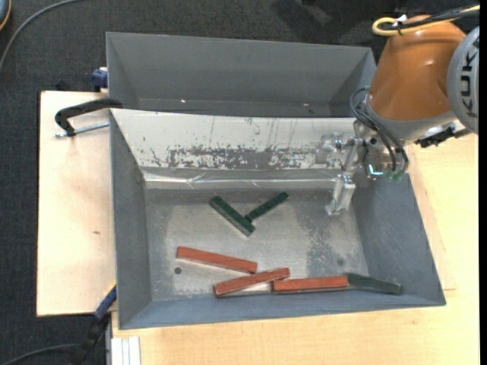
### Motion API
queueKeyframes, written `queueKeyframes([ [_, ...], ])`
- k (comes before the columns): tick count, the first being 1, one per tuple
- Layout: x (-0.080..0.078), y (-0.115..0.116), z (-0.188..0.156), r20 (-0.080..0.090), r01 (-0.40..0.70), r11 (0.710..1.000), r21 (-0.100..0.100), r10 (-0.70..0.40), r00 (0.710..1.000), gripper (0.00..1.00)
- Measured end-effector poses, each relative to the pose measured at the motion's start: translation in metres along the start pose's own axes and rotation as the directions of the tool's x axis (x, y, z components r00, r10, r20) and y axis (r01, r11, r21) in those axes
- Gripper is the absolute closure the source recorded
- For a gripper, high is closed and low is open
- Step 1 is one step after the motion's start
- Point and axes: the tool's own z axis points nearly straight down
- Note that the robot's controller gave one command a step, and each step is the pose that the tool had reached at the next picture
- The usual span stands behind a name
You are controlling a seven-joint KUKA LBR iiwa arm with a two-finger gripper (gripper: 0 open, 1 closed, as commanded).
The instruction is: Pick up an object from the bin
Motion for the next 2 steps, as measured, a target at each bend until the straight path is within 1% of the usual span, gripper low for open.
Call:
queueKeyframes([
  [1, 0.010, 0.014, 0.112, -0.002, -0.020, 1.000, -0.001, 0.020, 1.000, 0.00],
  [2, -0.015, 0.045, 0.134, 0.012, -0.126, 0.992, -0.003, 0.126, 0.992, 0.00],
])
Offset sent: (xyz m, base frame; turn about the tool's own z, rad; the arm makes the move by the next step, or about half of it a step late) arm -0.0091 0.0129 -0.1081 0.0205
